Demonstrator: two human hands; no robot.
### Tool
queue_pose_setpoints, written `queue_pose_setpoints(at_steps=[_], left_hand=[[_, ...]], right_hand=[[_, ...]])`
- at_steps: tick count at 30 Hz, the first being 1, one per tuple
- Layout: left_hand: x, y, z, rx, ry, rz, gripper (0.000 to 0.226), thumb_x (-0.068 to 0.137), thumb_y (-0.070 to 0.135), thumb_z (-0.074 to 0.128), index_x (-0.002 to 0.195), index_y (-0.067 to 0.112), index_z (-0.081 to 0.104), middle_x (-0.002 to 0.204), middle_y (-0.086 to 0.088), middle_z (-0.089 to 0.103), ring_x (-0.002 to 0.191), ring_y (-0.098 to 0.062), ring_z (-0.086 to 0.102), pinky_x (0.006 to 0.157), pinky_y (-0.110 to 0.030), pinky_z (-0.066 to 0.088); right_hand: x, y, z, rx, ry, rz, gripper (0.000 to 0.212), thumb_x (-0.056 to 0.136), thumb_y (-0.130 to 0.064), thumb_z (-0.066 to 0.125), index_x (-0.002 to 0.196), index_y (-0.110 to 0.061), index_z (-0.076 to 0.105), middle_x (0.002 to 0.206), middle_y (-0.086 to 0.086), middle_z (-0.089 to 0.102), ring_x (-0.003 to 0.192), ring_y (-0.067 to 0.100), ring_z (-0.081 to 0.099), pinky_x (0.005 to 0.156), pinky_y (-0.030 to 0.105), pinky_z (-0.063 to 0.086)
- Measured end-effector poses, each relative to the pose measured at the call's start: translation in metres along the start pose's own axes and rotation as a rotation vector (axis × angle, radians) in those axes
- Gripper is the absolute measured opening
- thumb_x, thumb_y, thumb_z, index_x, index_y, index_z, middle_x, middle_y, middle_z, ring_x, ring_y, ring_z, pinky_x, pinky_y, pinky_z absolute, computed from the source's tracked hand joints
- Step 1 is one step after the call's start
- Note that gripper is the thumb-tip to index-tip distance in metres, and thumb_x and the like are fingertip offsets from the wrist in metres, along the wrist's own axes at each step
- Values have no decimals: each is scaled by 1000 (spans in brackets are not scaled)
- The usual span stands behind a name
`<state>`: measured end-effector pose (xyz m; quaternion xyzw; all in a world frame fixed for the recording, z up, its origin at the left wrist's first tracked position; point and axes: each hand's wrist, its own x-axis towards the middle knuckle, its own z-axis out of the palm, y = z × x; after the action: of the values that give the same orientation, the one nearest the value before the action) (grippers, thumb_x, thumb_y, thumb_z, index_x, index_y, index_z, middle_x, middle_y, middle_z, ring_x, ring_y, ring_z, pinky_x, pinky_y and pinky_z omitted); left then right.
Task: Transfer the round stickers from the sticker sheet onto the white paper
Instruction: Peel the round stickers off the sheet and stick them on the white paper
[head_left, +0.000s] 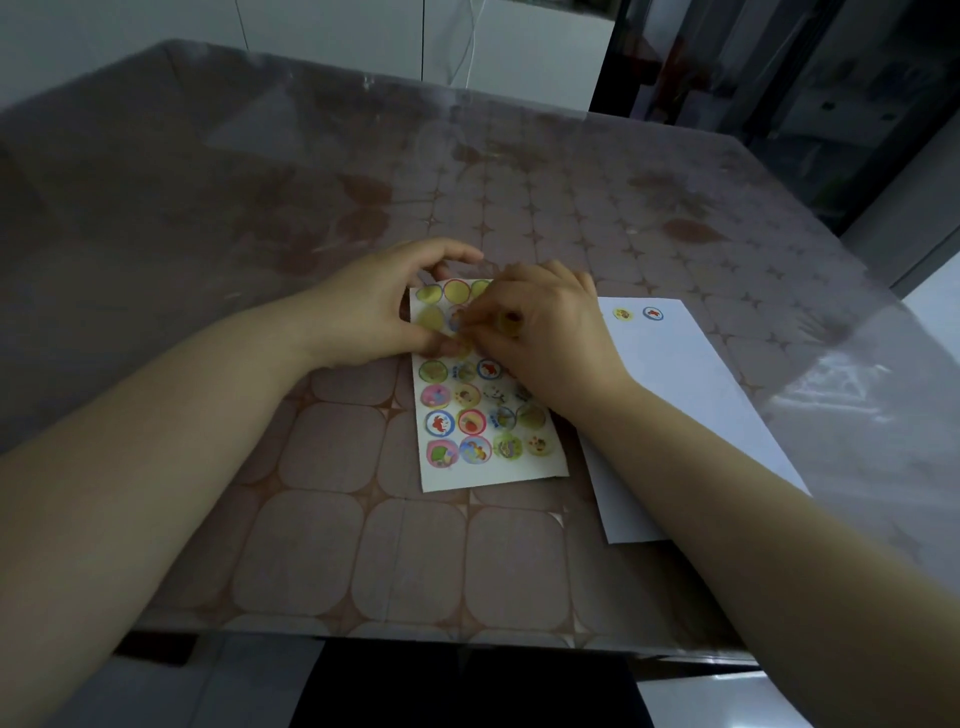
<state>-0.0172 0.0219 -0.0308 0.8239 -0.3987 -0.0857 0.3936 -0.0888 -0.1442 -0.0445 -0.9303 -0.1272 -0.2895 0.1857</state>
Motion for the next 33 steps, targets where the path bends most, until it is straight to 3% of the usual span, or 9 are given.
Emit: queue_pose_setpoints(at_steps=[3,10,14,18,21,25,27,30,33], left_hand=[[-1,0,-2,-35,-7,-19,74,63,19,82,122,41,44,103,16,49,75,6,58,89,-26,46],[0,2,4,-163,-9,-43,71,57,24,76,119,41,46,101,14,49,80,-6,61,84,-31,52],[1,1,7,-245,17,-45,42,82,10,65,115,32,49,95,12,51,80,1,59,82,-18,49],[3,0,5,-113,81,-49,39,82,2,61,111,27,53,88,10,55,77,-12,57,78,-26,48],[3,-1,5,2,113,-31,38,80,6,66,109,29,56,87,11,55,68,-16,57,74,-29,48],[4,-3,7,97,122,-25,40,78,11,68,112,29,58,90,11,57,75,-23,63,78,-39,52],[5,-4,7,120,128,-24,40,78,12,69,113,29,58,93,8,59,76,-22,63,79,-42,51],[5,-3,7,130,137,-27,41,78,14,69,113,30,58,98,6,61,76,-19,63,79,-41,51],[5,-1,8,142,144,-21,41,77,15,69,113,31,58,99,8,61,76,-15,63,80,-39,51]], right_hand=[[0,0,0,1,33,44,19,73,-33,70,88,-21,71,84,-3,67,82,22,58,76,30,31],[-1,1,3,2,37,23,11,70,-30,72,79,-23,72,80,-5,67,78,21,58,74,30,30],[-3,3,4,37,39,39,9,72,-29,70,78,-23,71,80,-7,65,77,17,54,75,30,29],[-2,6,4,88,4,100,8,73,-31,72,77,-24,72,80,-9,62,79,13,50,80,30,30],[0,7,2,148,-24,148,9,72,-32,73,78,-24,73,82,-11,58,82,17,53,84,39,40],[1,7,-1,227,-93,218,7,73,-31,74,78,-26,73,79,-18,55,85,19,54,86,48,43],[2,9,-2,302,-134,271,6,73,-31,75,77,-29,72,72,-20,54,72,12,54,78,43,46],[3,11,-5,388,-173,358,7,74,-29,77,73,-31,69,62,-15,59,46,2,52,54,25,48],[2,10,-6,408,-165,402,8,75,-28,76,73,-31,69,61,-11,61,42,3,52,45,21,47]])
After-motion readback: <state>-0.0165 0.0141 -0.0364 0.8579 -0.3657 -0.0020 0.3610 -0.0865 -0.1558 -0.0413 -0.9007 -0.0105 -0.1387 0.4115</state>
